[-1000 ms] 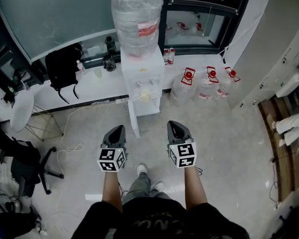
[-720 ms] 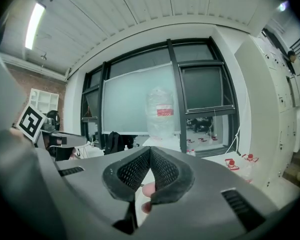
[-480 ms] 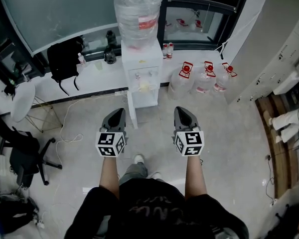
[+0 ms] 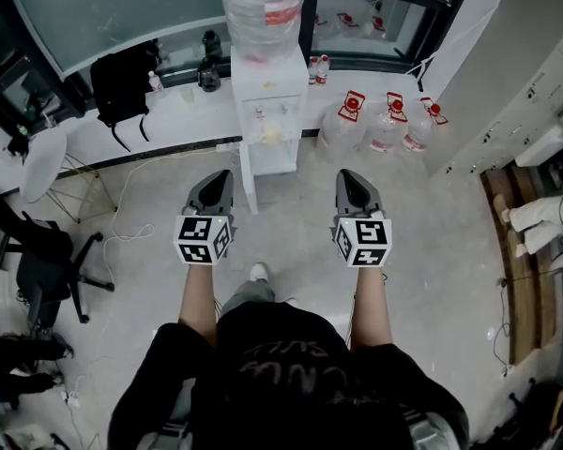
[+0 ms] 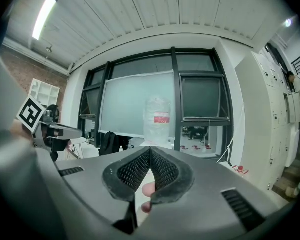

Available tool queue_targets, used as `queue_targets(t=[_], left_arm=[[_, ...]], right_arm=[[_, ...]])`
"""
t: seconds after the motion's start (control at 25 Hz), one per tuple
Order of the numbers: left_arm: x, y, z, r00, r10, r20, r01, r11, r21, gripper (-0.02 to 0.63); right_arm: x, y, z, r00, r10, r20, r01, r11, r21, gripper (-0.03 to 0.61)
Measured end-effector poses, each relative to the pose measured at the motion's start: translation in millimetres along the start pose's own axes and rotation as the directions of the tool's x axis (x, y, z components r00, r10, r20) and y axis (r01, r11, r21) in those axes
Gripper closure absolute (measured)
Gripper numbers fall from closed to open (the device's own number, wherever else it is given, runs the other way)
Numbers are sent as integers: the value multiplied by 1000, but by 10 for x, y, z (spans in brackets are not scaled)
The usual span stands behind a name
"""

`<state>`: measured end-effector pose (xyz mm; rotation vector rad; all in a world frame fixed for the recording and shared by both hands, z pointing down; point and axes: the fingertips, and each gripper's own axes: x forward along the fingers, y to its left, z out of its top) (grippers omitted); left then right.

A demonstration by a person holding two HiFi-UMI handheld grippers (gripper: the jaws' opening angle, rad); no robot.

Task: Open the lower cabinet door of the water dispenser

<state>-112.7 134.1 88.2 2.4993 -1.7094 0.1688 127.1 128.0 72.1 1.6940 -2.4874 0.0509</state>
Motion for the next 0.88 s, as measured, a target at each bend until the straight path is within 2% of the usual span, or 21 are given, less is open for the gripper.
queue_targets(t=[0.88], left_arm=[[60, -159, -16, 999, -39, -7, 39, 999, 25, 601]], right_arm=[[-1, 25, -50, 1000, -5, -9, 5, 1000, -21, 565]])
